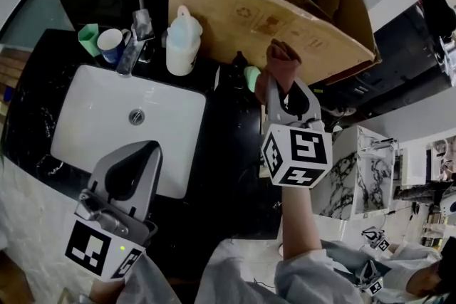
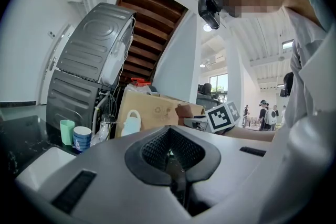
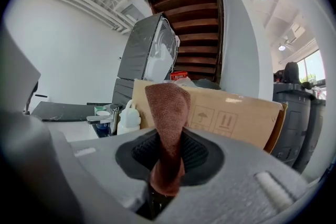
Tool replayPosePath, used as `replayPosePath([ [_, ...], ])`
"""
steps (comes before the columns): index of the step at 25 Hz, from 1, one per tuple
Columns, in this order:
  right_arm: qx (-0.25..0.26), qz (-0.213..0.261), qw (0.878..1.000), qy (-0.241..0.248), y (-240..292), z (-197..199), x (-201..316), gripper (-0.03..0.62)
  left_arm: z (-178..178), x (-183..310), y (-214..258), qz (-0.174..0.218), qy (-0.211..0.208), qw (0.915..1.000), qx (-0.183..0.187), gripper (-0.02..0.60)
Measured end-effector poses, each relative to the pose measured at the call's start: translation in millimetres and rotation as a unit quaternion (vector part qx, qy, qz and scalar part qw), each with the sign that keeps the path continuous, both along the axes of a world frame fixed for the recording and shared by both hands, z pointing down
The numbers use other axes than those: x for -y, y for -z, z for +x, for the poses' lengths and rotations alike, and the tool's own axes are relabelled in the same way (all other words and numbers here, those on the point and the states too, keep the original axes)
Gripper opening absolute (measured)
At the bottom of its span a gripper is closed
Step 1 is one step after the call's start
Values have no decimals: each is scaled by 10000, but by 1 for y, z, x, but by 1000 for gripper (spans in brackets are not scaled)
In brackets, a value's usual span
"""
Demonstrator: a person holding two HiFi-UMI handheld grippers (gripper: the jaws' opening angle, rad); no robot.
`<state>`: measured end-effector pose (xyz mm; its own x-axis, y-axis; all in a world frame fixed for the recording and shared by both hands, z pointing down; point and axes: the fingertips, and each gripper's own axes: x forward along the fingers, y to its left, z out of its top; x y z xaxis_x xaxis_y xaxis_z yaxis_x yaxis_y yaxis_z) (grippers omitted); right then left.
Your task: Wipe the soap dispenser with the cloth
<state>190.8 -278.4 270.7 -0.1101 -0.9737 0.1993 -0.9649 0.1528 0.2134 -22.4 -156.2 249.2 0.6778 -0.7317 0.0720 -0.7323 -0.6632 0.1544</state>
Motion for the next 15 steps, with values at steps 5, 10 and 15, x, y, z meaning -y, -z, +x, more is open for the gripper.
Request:
replayPosePath([
  [5,-600,-55,9982,53,-21,-1,20,75,2,4,-2,-16,32,10000,-2,3],
  [10,-744,-254,9967,181,-46,-6,36,75,3,11,-8,-43,71,10000,11,3],
  [15,-578,-574,9965,185,-73,-3,47,75,2,15,-12,-87,143,9998,44,3],
])
